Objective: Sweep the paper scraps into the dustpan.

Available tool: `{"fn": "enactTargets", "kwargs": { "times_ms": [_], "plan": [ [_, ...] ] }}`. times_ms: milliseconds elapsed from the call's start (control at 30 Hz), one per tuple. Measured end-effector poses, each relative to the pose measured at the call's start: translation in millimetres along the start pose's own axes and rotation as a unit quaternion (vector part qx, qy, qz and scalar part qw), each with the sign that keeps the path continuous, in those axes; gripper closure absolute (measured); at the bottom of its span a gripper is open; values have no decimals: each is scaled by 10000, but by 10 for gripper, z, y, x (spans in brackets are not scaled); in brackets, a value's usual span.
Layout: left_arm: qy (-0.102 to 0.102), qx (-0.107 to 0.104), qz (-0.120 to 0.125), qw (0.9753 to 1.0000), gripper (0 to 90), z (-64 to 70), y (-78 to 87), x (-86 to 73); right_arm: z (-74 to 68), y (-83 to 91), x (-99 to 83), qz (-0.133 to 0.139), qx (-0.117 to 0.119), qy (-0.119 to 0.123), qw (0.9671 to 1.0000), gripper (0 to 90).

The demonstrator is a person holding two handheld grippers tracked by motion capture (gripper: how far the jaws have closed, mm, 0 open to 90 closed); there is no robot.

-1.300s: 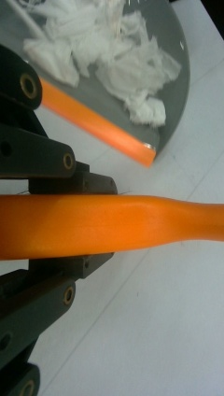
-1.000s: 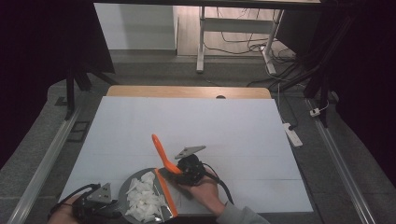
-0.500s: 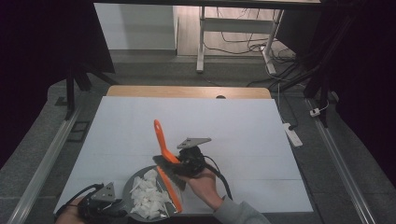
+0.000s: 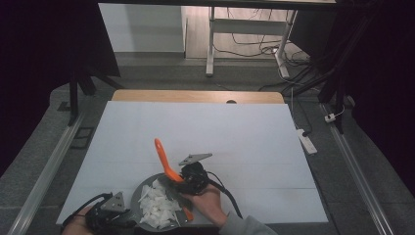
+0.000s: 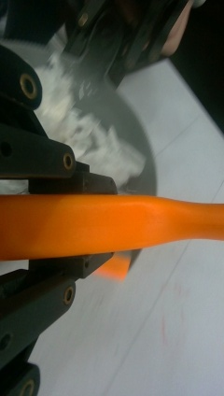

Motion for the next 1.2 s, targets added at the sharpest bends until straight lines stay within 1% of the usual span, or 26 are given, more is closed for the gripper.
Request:
{"fn": "enactTargets", "kwargs": {
  "times_ms": [67, 100, 133, 167, 267, 400, 533, 600, 667, 733, 800, 833, 933, 1067, 1200],
  "plan": [
    [-3, -10, 18, 10000, 619, -3, 0, -6, -50, -39, 37, 68, 120, -65, 9999, 707],
    [-2, -8, 15, 10000, 619, -4, -4, -7, -58, -38, 71, 137, 264, -238, 9993, 706],
    [5, -9, 11, 10000, 619, -7, -10, -8, -59, -32, 92, 173, 345, -317, 9988, 706],
    [9, -12, 9, 10000, 619, -12, -15, -9, -61, -16, 120, 215, 378, -346, 9985, 707],
    [19, -2, 57, 10000, 619, -17, -19, -8, -54, 69, 186, 380, 221, -207, 9988, 706],
    [64, 5, 239, 9997, 619, -27, -34, -5, 20, 204, 225, 569, 137, -198, 9981, 706],
    [110, 10, 324, 9994, 619, -55, -88, 0, 102, 311, 246, 705, 2, -137, 9974, 706],
    [130, 19, 387, 9992, 619, -63, -86, 13, 164, 372, 257, 779, -80, -123, 9969, 706],
    [157, 102, 428, 9989, 620, -78, -102, 23, 235, 431, 268, 844, -187, -119, 9962, 706],
    [198, 112, 515, 9984, 620, -101, -116, 33, 316, 481, 273, 881, -262, -155, 9956, 706],
    [253, 156, 573, 9979, 620, -118, -126, 40, 374, 514, 269, 891, -333, -148, 9954, 705],
    [262, 147, 581, 9979, 620, -129, -124, 43, 405, 532, 264, 902, -365, -164, 9951, 705],
    [333, 279, 632, 9971, 620, -159, -128, 58, 513, 596, 245, 956, -459, -191, 9942, 706],
    [440, 336, 732, 9958, 620, -203, -113, 85, 667, 660, 198, 932, -639, -173, 9934, 706],
    [532, 420, 815, 9944, 620, -236, -92, 112, 808, 733, 134, 945, -739, -197, 9926, 706]
  ]
}}
Point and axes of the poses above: each handheld gripper's, and its own axes: y roughly backward along the jaws, x roughly out of its top, z roughly to its right, the point moved 2 cm from there along -y, roughly forward along the jaws, and after that the axes turned 12 degrees about -x, right-handed, at the moved point
